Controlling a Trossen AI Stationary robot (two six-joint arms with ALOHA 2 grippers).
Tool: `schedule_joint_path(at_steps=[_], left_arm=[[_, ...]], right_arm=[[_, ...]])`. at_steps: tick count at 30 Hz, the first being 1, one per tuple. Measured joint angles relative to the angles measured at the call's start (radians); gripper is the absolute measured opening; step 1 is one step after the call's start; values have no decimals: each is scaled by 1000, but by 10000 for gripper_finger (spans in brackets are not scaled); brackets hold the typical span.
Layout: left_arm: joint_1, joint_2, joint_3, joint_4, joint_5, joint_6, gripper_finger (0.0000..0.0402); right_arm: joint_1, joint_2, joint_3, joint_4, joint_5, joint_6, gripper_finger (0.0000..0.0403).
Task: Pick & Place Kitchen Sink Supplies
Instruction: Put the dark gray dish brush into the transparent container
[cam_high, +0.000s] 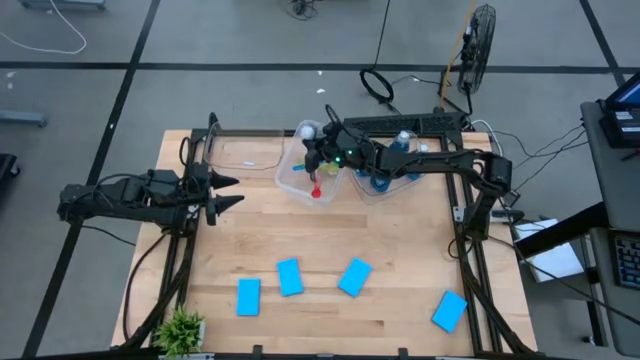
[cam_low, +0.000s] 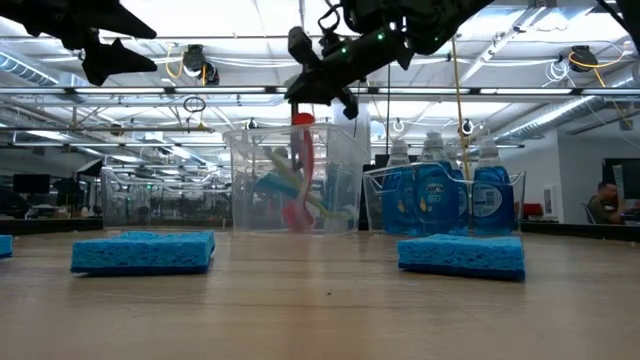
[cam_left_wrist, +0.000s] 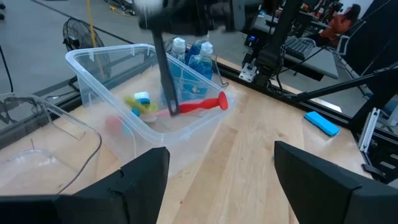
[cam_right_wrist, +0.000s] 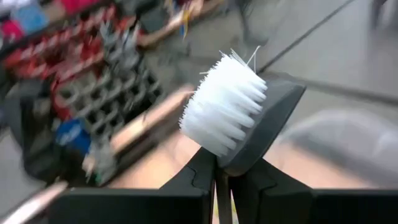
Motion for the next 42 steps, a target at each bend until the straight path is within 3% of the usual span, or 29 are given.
schedule_joint_path(at_steps=[4,21,26,42], left_arm=[[0,0,0,0,0,0,281],[0,0,0,0,0,-8,289],[0,0,0,0,0,-8,290],[0,0,0,0,0,-11,281]], right_arm=[[1,43,-2,26,-96,21,22],[-27,46,-2,-85,-70,154,24],[-40,46,-2,-102,-127,181,27],[-60,46,-2,-126,-145,191,124]])
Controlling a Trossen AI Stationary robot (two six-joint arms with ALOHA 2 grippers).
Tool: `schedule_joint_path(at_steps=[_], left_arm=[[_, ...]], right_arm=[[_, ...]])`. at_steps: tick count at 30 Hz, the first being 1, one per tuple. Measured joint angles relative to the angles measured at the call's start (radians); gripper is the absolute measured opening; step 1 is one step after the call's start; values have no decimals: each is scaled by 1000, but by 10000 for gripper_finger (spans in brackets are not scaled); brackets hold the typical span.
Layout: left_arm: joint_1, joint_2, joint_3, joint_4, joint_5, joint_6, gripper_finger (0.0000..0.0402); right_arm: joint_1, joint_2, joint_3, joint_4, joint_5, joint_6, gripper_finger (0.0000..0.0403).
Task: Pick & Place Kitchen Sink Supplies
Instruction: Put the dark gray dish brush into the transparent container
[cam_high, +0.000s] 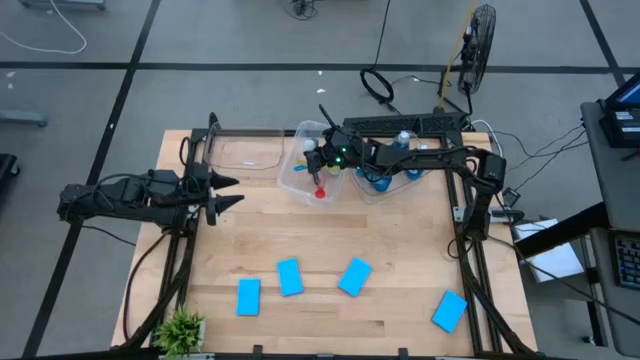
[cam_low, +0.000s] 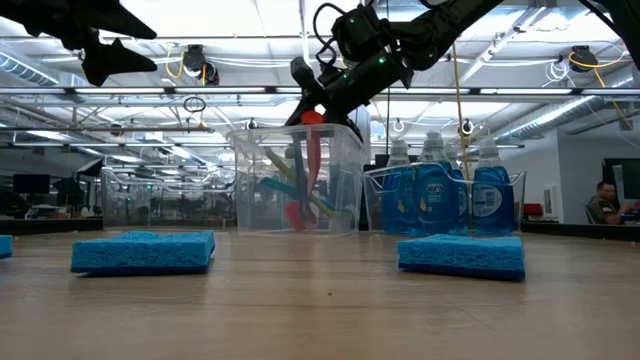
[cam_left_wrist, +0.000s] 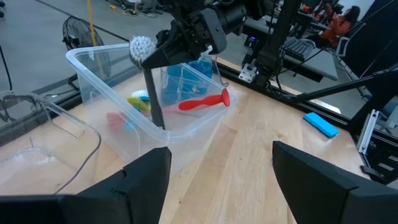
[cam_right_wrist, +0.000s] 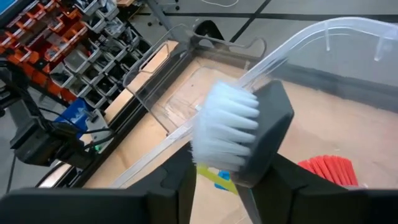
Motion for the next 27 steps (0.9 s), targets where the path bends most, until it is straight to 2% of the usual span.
schedule_joint_path(at_steps=[7,16,27], left_arm=[[0,0,0,0,0,-3,291],[0,0,0,0,2,-21,277],[0,0,0,0,4,-21,286]], right_arm=[[-3,0,0,-2,-1,0,133],[-19,0,0,-2,-3,0,140],[-20,0,1,3,-6,1,229]])
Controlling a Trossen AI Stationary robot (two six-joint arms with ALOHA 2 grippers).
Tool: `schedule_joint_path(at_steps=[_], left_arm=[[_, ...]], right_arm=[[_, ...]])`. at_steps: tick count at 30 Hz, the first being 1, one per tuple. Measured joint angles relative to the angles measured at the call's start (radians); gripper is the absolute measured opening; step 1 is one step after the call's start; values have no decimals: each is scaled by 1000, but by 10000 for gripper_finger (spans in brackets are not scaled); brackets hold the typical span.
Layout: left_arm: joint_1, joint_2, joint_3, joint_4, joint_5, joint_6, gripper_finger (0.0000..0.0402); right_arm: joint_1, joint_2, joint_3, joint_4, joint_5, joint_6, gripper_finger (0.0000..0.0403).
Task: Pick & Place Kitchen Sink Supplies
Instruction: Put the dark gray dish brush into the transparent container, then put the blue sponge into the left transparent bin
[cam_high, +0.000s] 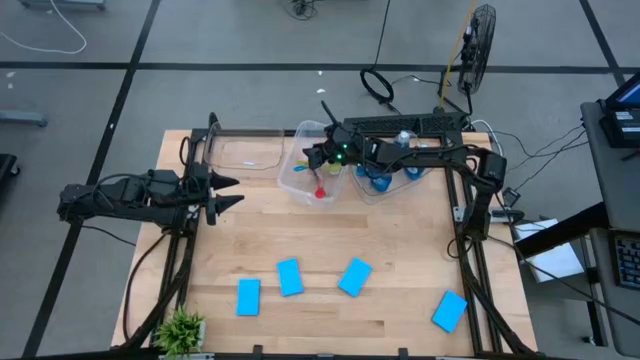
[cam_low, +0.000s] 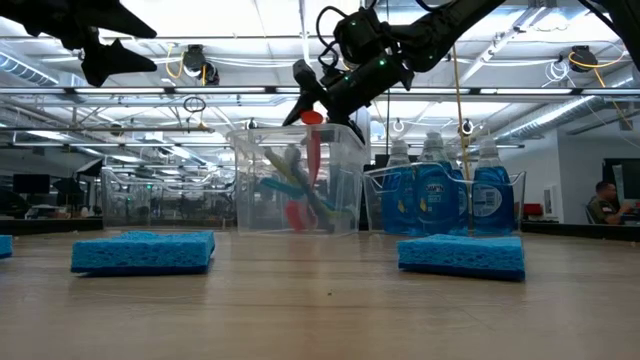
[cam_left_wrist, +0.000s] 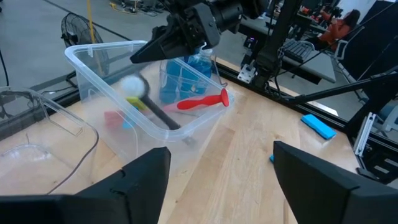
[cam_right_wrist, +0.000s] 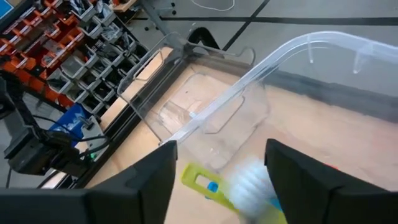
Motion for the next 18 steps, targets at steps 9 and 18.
schedule_joint_path(at_steps=[9,18], left_arm=[[0,0,0,0,0,0,287],[0,0,0,0,0,-1,274]], right_arm=[[-11,-6,0,211,-48,-46,255],[56,-86,2,406,-391,-230,228]])
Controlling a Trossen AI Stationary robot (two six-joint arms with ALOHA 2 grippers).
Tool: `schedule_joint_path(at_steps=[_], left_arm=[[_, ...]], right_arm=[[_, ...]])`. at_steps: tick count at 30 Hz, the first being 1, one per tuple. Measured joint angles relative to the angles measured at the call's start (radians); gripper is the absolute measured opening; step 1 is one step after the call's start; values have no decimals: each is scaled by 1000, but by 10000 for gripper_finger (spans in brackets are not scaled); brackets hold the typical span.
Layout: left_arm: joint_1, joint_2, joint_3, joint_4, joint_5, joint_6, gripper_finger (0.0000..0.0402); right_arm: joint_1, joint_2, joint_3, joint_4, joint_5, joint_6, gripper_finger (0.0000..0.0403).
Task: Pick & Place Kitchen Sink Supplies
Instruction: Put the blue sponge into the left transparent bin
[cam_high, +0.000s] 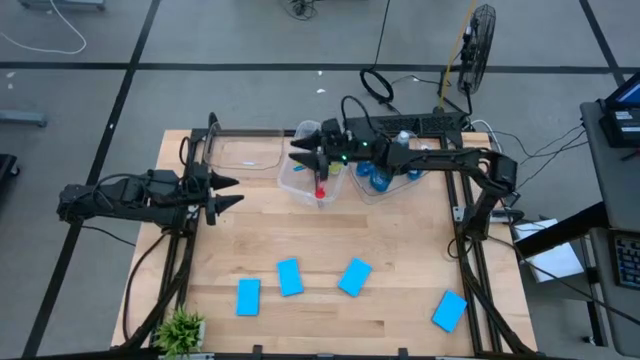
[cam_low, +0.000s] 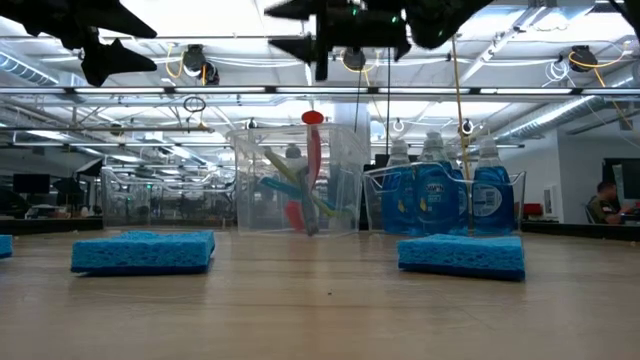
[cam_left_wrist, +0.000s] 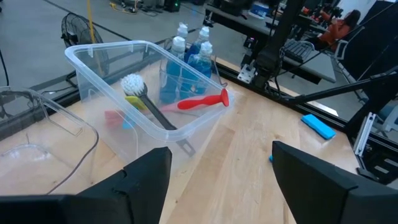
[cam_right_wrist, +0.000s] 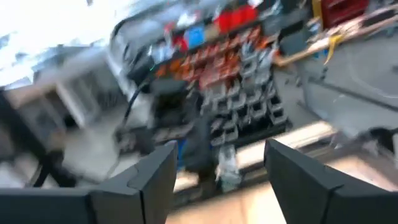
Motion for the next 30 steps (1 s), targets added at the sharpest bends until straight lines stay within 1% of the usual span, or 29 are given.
schedule_joint_path(at_steps=[3,4,6,9,11,13,16,18,20,25,27,30], left_arm=[[0,0,0,0,7,-2,277],[0,0,0,0,15,-4,279],[0,0,0,0,39,-3,282],[0,0,0,0,90,-3,287],[0,0,0,0,118,-3,290],[0,0,0,0,140,-2,291],[0,0,0,0,159,-2,289],[0,0,0,0,165,-2,286],[0,0,0,0,165,-3,282],[0,0,0,0,165,-2,274],[0,0,0,-1,165,1,274],[0,0,0,-1,165,5,278]], right_arm=[[49,-73,-3,-138,-25,-96,216],[69,-93,-2,-187,-20,-136,212],[110,-154,-1,-345,18,-196,205],[180,-237,-2,-566,119,-251,196],[230,-299,-2,-728,212,-258,192],[284,-350,-2,-851,296,-241,189],[369,-421,-2,-1032,430,-153,185],[423,-454,-2,-1104,506,-66,185],[478,-481,-2,-1191,555,28,185],[585,-495,-3,-1360,545,279,185],[616,-494,-3,-1414,517,361,185],[649,-491,-3,-1515,437,474,185]])
